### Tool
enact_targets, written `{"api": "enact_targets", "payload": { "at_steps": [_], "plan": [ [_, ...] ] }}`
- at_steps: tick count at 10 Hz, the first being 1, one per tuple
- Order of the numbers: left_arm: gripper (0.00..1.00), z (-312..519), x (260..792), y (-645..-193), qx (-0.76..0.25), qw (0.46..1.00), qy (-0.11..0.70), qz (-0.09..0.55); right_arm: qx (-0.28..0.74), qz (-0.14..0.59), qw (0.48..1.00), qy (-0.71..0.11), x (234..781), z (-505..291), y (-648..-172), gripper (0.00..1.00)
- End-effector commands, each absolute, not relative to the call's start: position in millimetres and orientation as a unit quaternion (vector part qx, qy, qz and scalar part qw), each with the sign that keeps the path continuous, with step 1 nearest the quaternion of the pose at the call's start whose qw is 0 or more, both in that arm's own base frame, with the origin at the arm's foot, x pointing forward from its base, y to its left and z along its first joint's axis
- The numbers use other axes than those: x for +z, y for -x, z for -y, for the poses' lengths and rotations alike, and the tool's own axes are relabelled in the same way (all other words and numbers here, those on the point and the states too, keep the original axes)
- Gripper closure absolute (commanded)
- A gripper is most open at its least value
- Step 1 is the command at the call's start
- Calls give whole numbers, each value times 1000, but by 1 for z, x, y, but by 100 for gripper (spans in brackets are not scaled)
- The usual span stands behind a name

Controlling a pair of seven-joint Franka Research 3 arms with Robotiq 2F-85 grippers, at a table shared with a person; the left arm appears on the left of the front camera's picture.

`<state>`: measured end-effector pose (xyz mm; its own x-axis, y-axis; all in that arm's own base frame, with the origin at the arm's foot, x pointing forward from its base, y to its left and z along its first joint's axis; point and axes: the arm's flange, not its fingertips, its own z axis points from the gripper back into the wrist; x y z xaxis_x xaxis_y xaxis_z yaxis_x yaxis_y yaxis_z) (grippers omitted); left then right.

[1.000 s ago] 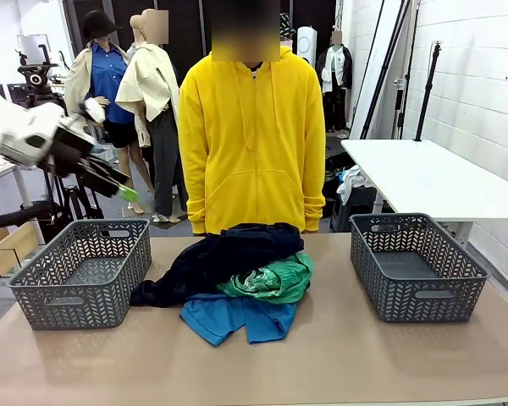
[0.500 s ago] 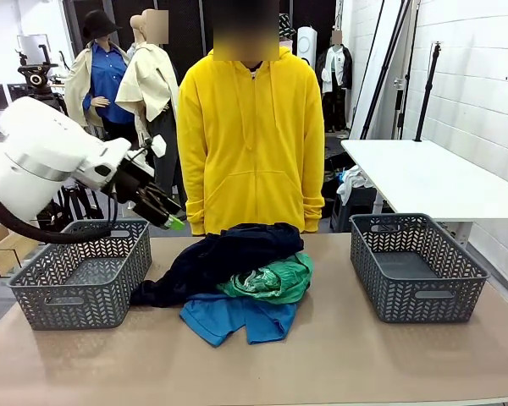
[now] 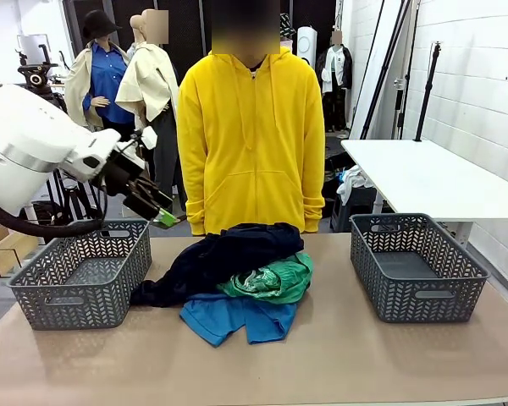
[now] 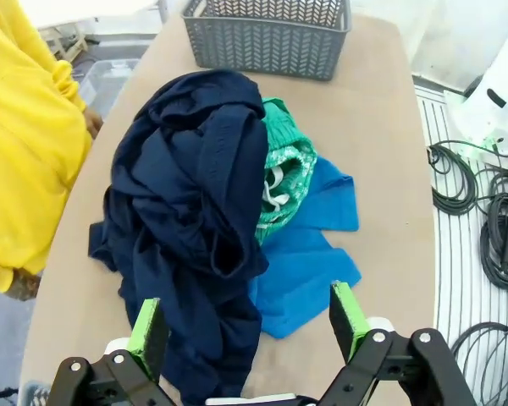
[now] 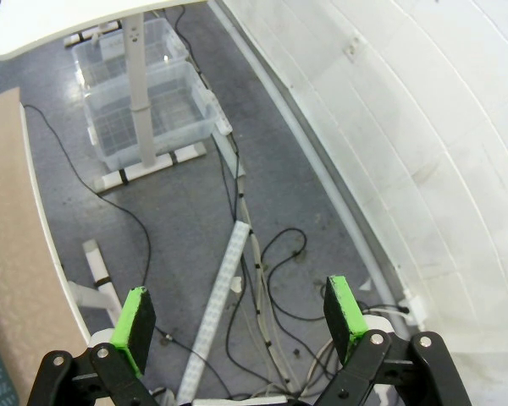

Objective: Sort the tops and bottoms.
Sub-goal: Lift clothes from the center of the table with your left hand.

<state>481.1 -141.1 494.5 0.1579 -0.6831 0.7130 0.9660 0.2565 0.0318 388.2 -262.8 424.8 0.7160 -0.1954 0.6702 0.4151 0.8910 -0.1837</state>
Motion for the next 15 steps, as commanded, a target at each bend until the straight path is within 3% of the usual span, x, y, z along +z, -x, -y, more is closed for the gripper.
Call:
{"api": "enact_targets", "payload": {
  "at_steps": [1, 9, 13, 15],
  "plan": [
    [0, 170, 478, -503, -588, 703, 233, 326, -163, 333, 914, 164, 424, 264, -387, 0],
    [0, 223, 400, -535, -634, 698, 222, 247, -163, 333, 914, 164, 424, 264, -387, 0],
    [0, 205, 407, -541, -606, 710, 190, 304, -163, 333, 914, 164, 424, 264, -387, 0],
    [0, 202, 398, -549, -601, 714, 197, 299, -163, 333, 914, 164, 424, 264, -387, 0]
  ]
}}
